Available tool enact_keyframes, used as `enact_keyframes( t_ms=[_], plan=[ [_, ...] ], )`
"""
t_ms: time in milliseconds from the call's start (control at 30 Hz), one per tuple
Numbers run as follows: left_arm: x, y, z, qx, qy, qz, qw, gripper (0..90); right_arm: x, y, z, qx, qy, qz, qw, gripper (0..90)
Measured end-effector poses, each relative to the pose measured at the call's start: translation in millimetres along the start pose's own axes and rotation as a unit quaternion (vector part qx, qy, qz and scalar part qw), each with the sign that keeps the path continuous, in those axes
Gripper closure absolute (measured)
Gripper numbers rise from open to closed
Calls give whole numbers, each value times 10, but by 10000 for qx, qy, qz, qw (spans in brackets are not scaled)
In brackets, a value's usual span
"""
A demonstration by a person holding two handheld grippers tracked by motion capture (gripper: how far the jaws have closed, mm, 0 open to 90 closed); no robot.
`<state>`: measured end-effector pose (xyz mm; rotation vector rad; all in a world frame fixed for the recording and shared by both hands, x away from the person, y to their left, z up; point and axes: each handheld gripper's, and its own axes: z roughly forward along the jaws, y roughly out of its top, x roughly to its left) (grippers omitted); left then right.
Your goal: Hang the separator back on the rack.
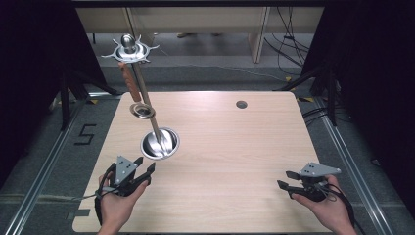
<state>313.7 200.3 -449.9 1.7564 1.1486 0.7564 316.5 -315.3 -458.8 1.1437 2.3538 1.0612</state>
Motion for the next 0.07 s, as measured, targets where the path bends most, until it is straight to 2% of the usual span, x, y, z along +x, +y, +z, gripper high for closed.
enact_keyframes(
  t_ms=[33,67],
  plan=[
    [2,-6,8,37,2,1,10000,516,-14,3,5,-31,7,-79,10000,498],
    [6,-13,18,55,-23,1,10000,515,2,1,-1,5,37,12,10000,498]
  ],
)
